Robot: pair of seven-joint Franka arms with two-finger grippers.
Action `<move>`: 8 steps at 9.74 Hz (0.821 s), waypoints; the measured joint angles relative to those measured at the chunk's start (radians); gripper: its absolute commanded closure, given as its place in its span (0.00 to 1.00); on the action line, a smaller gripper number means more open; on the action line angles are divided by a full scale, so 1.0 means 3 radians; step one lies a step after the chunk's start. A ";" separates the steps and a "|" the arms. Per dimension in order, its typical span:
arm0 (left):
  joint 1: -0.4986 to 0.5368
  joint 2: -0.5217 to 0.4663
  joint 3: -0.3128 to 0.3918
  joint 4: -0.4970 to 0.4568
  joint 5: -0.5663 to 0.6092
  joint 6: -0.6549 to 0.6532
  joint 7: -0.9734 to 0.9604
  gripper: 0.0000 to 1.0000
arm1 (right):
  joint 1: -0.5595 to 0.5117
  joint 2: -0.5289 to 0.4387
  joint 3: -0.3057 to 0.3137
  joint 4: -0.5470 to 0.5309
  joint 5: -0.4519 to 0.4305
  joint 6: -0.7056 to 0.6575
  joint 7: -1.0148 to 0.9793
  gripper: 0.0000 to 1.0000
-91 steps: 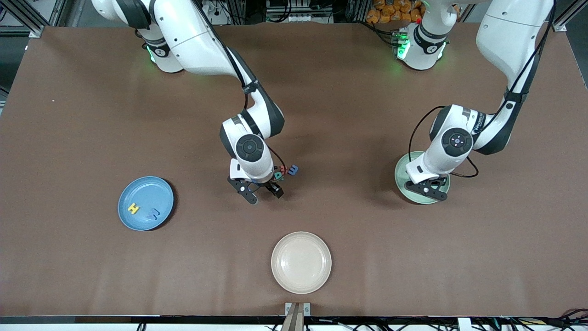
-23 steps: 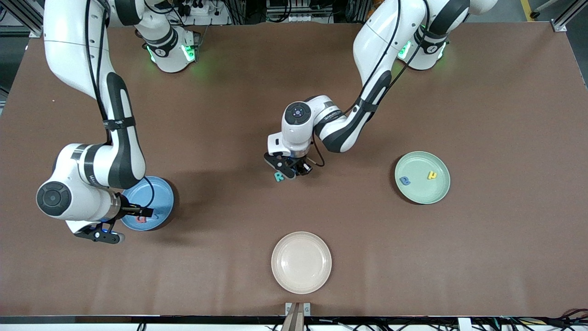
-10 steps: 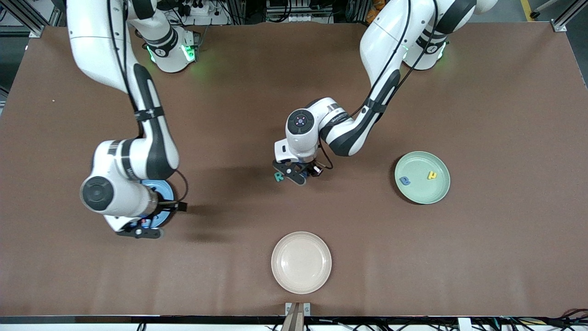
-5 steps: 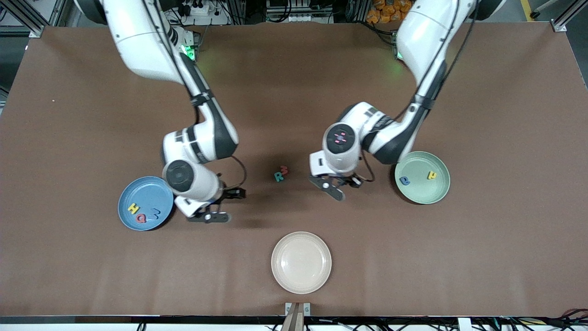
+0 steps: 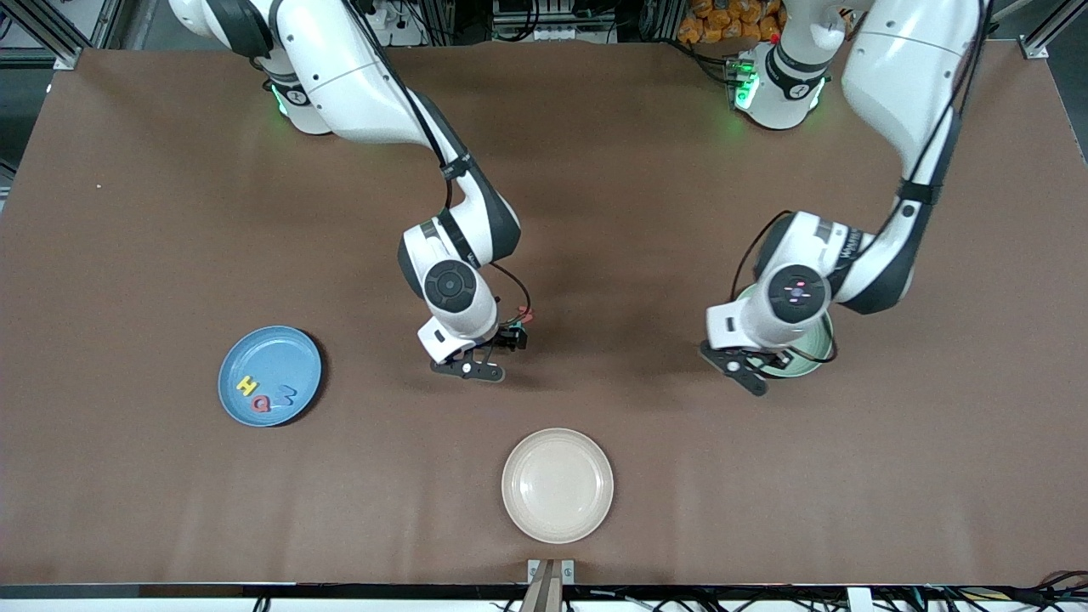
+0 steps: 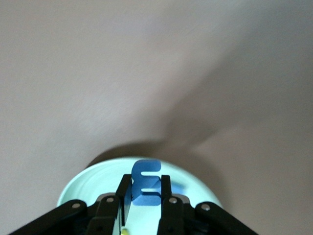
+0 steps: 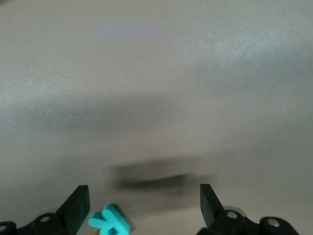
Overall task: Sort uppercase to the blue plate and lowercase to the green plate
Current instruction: 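Carry the E toward the green plate while the right gripper reaches the R, then drop the E on the green plate while the right gripper grasps the R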
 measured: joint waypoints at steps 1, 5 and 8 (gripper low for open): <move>0.0119 -0.0029 -0.0004 -0.0198 0.0001 0.0179 0.0060 1.00 | 0.0047 0.0000 0.0002 0.0004 0.0000 0.0000 0.0224 0.00; 0.0151 -0.0201 -0.0036 -0.0456 -0.0003 0.0274 -0.0020 0.00 | 0.0153 0.0046 0.0003 0.0000 0.0204 0.0165 0.0689 0.00; 0.0151 -0.0257 -0.0134 -0.0468 -0.0040 0.0260 -0.0449 0.00 | 0.0172 0.0092 0.0004 -0.0034 0.0236 0.0202 0.0848 0.00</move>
